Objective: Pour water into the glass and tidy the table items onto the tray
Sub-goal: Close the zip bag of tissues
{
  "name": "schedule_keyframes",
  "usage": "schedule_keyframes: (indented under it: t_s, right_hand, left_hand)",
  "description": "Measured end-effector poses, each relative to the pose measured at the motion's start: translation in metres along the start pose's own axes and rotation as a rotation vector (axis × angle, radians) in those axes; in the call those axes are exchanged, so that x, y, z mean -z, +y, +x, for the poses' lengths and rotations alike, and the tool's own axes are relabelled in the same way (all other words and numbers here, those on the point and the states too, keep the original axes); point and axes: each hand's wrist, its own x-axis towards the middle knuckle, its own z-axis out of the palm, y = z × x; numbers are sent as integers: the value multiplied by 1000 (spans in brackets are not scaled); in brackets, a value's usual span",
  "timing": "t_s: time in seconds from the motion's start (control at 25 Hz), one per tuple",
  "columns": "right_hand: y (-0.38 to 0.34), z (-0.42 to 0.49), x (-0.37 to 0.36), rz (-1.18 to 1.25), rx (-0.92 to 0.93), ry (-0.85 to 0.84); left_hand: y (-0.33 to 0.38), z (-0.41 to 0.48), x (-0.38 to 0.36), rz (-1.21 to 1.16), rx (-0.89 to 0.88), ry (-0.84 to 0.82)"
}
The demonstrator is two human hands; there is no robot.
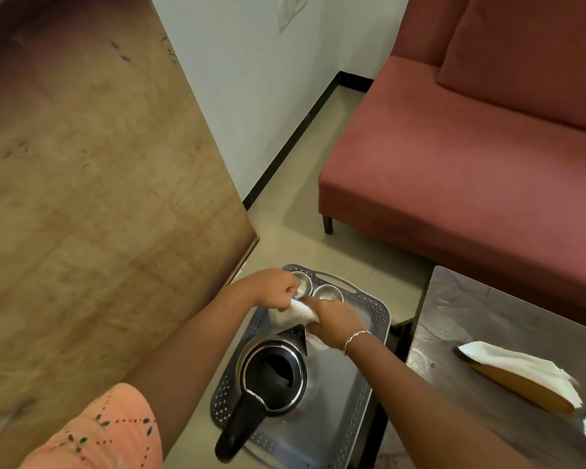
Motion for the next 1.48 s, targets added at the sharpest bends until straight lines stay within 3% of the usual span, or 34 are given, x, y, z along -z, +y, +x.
schedule_keyframes:
  t_s: [0.44, 0.6, 0.76, 1.08, 1.28, 1.48]
  right_hand:
    - [7, 36, -19, 106, 16, -141]
    - [12, 35, -22, 369, -6, -220]
    - [25, 20, -31, 568, -44, -95]
    - [24, 14, -39, 487, 12, 23]
    - [34, -12, -43, 455, 18, 175]
    - [48, -42, -41, 365, 84, 134]
  left_hand:
    - [-26, 23, -23, -8, 89, -127]
    - [-35, 23, -37, 80, 67, -112]
    - [-43, 19, -54, 144, 30, -50]
    - [-45, 20, -72, 296, 11, 122]
    - [-42, 3, -72, 170, 59, 191]
    - [-37, -12, -67, 105, 123, 152]
